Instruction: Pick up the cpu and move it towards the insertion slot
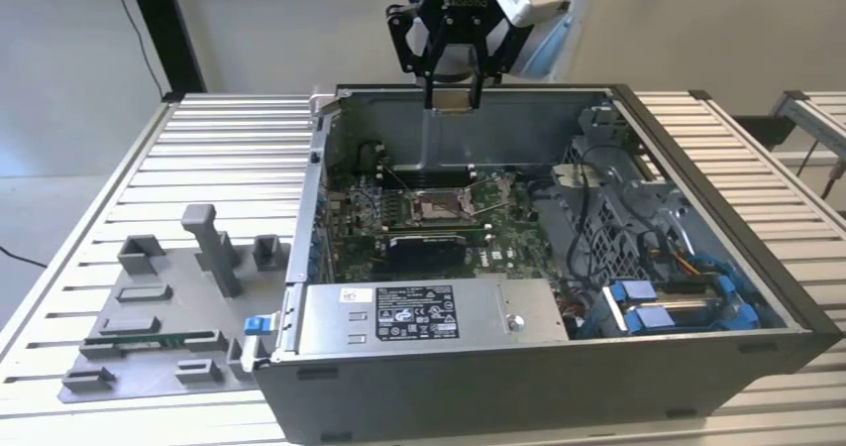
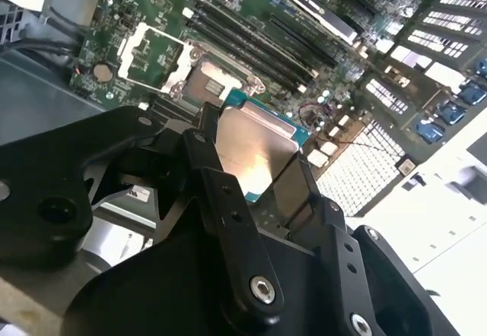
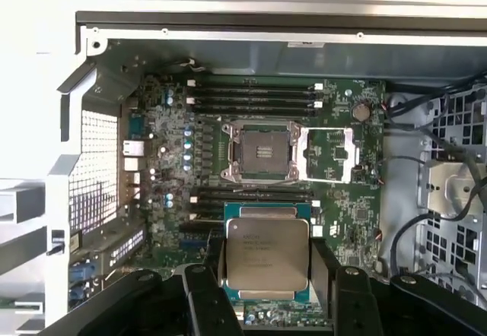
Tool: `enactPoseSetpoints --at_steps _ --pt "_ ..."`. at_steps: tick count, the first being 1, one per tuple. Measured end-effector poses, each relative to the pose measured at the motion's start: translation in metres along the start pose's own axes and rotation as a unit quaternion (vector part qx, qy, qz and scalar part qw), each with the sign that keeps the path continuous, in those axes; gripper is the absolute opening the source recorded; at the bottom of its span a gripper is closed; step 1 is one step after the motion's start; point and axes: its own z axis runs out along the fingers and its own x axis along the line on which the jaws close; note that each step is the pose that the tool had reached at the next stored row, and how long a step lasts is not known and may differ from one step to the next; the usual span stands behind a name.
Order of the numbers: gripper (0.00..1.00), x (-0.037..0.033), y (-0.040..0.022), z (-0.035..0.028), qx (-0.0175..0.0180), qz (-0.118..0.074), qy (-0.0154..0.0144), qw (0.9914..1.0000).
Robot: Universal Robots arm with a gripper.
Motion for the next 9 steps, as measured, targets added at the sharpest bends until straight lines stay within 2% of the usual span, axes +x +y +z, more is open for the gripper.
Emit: enactPoseSetpoints --at_steps 6,9 --pt "0.00 -0.0003 0.0123 0.0114 0.0000 0.003 -0.0001 1.00000" --pt "0.00 -0.0006 0.0161 0.0167 0.0000 0.004 -0.0001 0.99999"
